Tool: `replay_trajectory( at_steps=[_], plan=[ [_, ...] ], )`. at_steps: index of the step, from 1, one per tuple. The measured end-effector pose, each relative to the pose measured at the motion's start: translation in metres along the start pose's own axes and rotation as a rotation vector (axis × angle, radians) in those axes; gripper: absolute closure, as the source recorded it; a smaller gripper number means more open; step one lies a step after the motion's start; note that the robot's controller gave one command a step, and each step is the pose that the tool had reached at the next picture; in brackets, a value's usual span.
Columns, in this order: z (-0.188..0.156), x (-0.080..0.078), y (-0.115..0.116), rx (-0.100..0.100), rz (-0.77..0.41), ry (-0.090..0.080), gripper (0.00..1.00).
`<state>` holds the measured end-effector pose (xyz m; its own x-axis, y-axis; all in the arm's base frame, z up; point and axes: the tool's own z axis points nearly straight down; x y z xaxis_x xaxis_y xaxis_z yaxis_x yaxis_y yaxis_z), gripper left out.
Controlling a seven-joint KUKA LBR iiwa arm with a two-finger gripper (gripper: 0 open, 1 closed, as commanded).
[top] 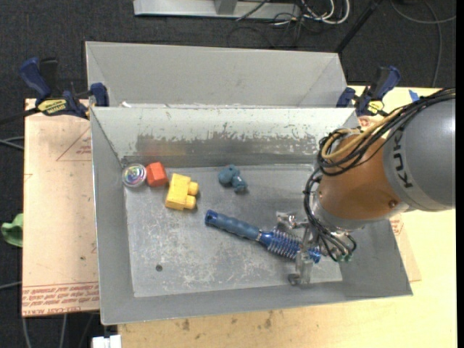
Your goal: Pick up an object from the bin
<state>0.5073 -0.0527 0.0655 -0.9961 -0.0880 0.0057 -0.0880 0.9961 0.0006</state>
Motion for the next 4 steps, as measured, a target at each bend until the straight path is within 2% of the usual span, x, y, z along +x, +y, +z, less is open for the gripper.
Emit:
replay_trajectory(
  at_steps=[1, 4],
  plan=[
    [0.0001, -0.0005, 0.0009, -0.001, 0.001, -0.005, 0.00],
    [-0.0003, -0.0018, 0.0021, -0.001, 0.003, -0.006, 0.00]
  ],
)
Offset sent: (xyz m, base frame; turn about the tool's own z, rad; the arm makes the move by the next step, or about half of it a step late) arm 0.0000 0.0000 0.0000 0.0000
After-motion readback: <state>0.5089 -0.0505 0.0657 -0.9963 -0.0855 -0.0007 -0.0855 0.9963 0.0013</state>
